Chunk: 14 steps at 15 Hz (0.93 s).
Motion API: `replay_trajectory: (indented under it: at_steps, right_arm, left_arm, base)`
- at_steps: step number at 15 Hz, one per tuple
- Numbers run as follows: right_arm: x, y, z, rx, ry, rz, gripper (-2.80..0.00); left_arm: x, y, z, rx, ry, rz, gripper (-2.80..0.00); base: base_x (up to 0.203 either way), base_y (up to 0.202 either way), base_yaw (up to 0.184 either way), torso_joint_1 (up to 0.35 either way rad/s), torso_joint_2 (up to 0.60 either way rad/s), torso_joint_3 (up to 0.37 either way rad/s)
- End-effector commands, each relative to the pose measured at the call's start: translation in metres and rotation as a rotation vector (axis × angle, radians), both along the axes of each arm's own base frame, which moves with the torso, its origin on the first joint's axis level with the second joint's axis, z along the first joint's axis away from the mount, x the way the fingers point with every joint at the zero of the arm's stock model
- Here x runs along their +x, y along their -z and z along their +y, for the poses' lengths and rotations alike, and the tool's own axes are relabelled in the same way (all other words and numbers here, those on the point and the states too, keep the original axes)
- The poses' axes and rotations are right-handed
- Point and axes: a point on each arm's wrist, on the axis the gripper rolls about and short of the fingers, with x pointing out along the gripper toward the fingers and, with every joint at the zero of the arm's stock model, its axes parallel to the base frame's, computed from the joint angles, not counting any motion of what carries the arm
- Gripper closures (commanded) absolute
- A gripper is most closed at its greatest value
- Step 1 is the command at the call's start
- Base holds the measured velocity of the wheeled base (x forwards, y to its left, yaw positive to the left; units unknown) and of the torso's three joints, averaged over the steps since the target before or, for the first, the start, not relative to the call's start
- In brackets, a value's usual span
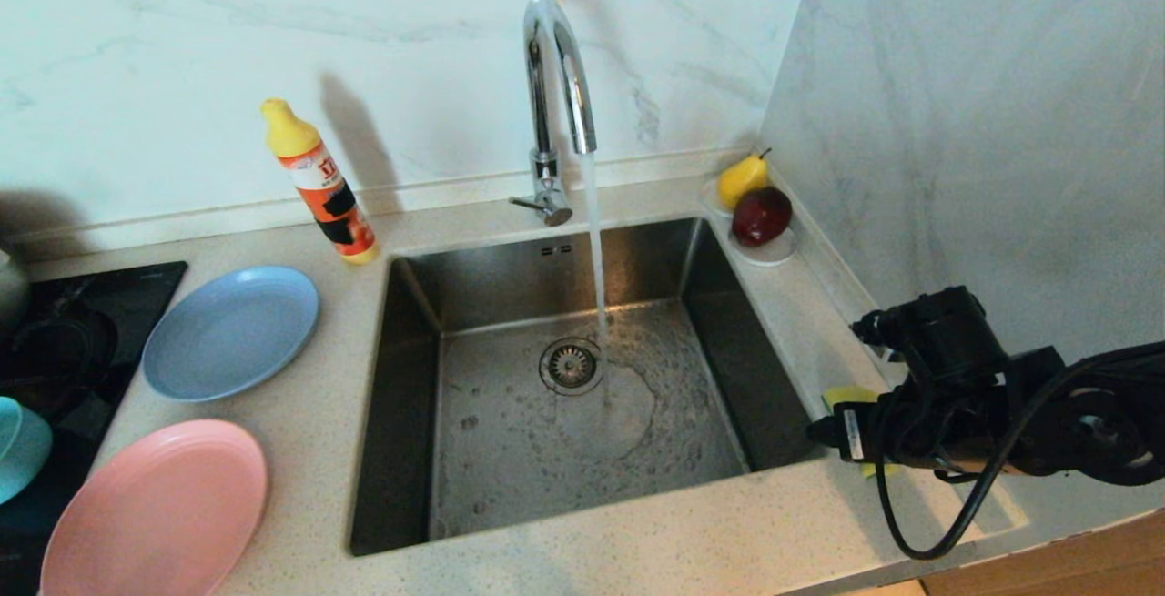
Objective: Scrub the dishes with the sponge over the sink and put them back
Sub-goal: Pick up a bowl and the sponge
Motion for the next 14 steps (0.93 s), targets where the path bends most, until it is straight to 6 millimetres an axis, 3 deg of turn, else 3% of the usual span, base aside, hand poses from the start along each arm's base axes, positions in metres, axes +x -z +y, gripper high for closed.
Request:
replay_trajectory:
  at_steps: [1,14]
  right_arm:
    - [-0.0022,0.0008,-0.0008,0.0,0.002,0.003,-2.8]
    - [-0.0084,0.0047,-0.0031,-0.005,0.002,0.021,-2.8]
  left_arm:
    - [0.0009,0.0034,0.0,0.001,0.0,0.012,0.0]
    - [0.0009,0.0034,0.0,0.001,0.0,0.012,0.0]
  base:
    - [0.0,0.0,0.0,0.0,0.0,0.0]
    - [0.0,0.0,0.0,0.0,0.0,0.0]
